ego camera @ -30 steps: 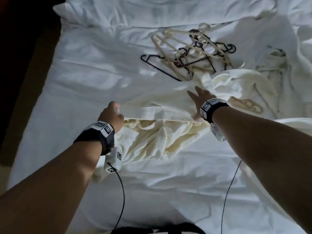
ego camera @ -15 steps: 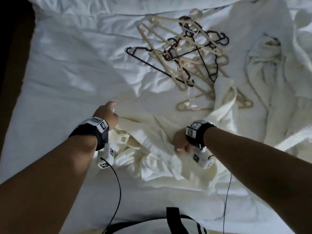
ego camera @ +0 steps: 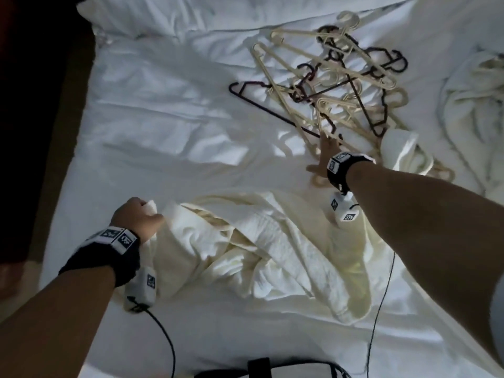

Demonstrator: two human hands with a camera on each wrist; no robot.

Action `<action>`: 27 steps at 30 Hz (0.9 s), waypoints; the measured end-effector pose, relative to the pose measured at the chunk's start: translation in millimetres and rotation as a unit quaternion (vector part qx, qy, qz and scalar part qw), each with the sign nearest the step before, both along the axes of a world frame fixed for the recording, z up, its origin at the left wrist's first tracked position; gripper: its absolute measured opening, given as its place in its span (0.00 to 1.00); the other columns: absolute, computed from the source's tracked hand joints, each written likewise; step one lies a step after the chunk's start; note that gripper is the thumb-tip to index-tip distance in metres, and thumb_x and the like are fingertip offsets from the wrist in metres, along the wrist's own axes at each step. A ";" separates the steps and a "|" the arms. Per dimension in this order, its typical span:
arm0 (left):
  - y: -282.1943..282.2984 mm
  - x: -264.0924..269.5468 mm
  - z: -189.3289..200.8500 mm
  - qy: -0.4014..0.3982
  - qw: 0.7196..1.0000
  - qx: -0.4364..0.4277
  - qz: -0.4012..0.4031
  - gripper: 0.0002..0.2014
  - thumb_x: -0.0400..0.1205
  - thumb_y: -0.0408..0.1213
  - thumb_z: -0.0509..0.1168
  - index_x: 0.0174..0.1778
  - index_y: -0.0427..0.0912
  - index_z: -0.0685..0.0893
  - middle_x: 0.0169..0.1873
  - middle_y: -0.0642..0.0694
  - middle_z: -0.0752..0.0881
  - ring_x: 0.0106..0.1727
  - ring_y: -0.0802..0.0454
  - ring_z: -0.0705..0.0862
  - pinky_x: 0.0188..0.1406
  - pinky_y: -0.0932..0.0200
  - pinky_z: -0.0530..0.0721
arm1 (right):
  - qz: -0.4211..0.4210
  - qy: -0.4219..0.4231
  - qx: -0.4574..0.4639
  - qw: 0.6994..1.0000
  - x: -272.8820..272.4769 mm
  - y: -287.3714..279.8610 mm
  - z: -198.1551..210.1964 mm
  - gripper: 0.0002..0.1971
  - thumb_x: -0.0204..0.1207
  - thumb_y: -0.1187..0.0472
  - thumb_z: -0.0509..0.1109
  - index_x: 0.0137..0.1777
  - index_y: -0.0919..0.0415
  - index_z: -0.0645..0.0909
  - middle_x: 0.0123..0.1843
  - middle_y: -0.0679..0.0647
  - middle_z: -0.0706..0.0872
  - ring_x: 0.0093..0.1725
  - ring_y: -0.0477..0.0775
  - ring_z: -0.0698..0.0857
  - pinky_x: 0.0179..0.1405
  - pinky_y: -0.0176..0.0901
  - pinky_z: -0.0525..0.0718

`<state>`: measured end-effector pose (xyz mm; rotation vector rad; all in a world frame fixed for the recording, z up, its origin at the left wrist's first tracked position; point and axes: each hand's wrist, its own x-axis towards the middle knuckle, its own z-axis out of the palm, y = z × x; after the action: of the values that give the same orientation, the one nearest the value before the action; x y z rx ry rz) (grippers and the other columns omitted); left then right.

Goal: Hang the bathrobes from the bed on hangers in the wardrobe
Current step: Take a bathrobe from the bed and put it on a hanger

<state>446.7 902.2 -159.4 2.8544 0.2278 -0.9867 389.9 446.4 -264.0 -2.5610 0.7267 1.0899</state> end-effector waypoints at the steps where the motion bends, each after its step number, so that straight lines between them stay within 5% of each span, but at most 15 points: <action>1: 10.5 -1.0 0.7 0.008 1.000 0.013 0.002 0.17 0.73 0.44 0.70 0.51 0.35 0.83 0.51 0.32 0.87 0.49 0.36 0.83 0.47 0.52 0.78 | 0.005 0.028 -0.004 1.000 -4.7 2.3 -0.3 0.51 0.75 0.39 0.71 0.85 0.52 0.41 0.84 0.64 0.48 0.80 0.73 0.61 0.75 0.63 0.68; 3: 28.0 -6.3 0.7 0.016 0.999 0.041 -0.007 0.16 0.78 0.41 0.69 0.56 0.33 0.83 0.57 0.30 0.85 0.56 0.33 0.83 0.54 0.50 0.78 | 0.002 0.068 -0.001 0.998 -11.4 7.5 4.9 0.43 0.74 0.37 0.70 0.83 0.47 0.53 0.80 0.64 0.57 0.75 0.75 0.68 0.67 0.63 0.74; 6: 46.4 -18.7 -1.4 0.010 0.998 0.064 -0.009 0.16 0.80 0.37 0.65 0.62 0.33 0.80 0.61 0.30 0.83 0.61 0.32 0.81 0.60 0.48 0.77 | 0.010 0.040 0.012 0.999 -15.6 20.1 13.1 0.34 0.79 0.35 0.61 0.78 0.56 0.68 0.76 0.67 0.69 0.71 0.70 0.74 0.70 0.57 0.74; 10: 60.7 -40.1 1.6 0.009 0.998 0.052 0.021 0.13 0.81 0.37 0.63 0.59 0.36 0.78 0.59 0.31 0.83 0.59 0.33 0.82 0.56 0.48 0.79 | -0.002 -0.052 0.002 0.999 -16.4 55.5 50.0 0.38 0.83 0.33 0.46 0.63 0.67 0.82 0.62 0.67 0.84 0.62 0.66 0.83 0.57 0.50 0.79; 13: 63.0 -56.0 10.6 -0.011 0.999 0.024 0.041 0.09 0.81 0.37 0.62 0.56 0.38 0.77 0.56 0.31 0.83 0.56 0.34 0.83 0.54 0.49 0.80 | 0.038 -0.089 0.019 0.995 -29.1 82.5 89.1 0.39 0.85 0.36 0.43 0.54 0.68 0.86 0.52 0.67 0.86 0.57 0.65 0.84 0.49 0.47 0.74; 16: 69.8 -72.6 19.0 -0.035 0.998 -0.009 0.061 0.16 0.83 0.37 0.61 0.66 0.38 0.77 0.65 0.32 0.81 0.63 0.33 0.80 0.61 0.48 0.78 | 0.063 -0.113 0.026 0.991 -52.5 105.3 126.5 0.36 0.86 0.38 0.43 0.55 0.66 0.86 0.48 0.68 0.85 0.52 0.66 0.85 0.50 0.48 0.76; 21: 74.8 -106.4 49.2 -0.114 0.985 -0.093 0.093 0.14 0.84 0.37 0.61 0.65 0.36 0.77 0.62 0.32 0.83 0.62 0.32 0.81 0.61 0.47 0.77 | 0.044 -0.192 0.079 0.977 -108.1 134.5 156.7 0.43 0.73 0.24 0.42 0.33 0.64 0.81 0.32 0.59 0.81 0.36 0.61 0.82 0.38 0.45 0.74; 24: 102.8 -136.9 87.6 -0.198 0.958 -0.155 0.141 0.13 0.84 0.35 0.62 0.63 0.35 0.78 0.59 0.32 0.83 0.60 0.33 0.81 0.58 0.47 0.76 | 0.060 -0.341 0.120 0.931 -144.8 159.4 180.4 0.37 0.74 0.26 0.48 0.29 0.59 0.79 0.35 0.59 0.79 0.38 0.59 0.78 0.42 0.48 0.75; 27: 142.0 -162.0 125.0 -0.278 0.915 -0.220 0.193 0.13 0.83 0.34 0.64 0.63 0.36 0.80 0.59 0.33 0.83 0.60 0.34 0.81 0.60 0.46 0.77 | 0.072 -0.432 0.159 0.885 -172.1 187.8 201.5 0.23 0.78 0.37 0.56 0.39 0.51 0.84 0.46 0.51 0.77 0.45 0.52 0.77 0.47 0.46 0.73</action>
<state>284.7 1044.2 -34.3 2.4037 0.4242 -0.1088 217.8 634.2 -62.5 -2.4484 0.1084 0.0019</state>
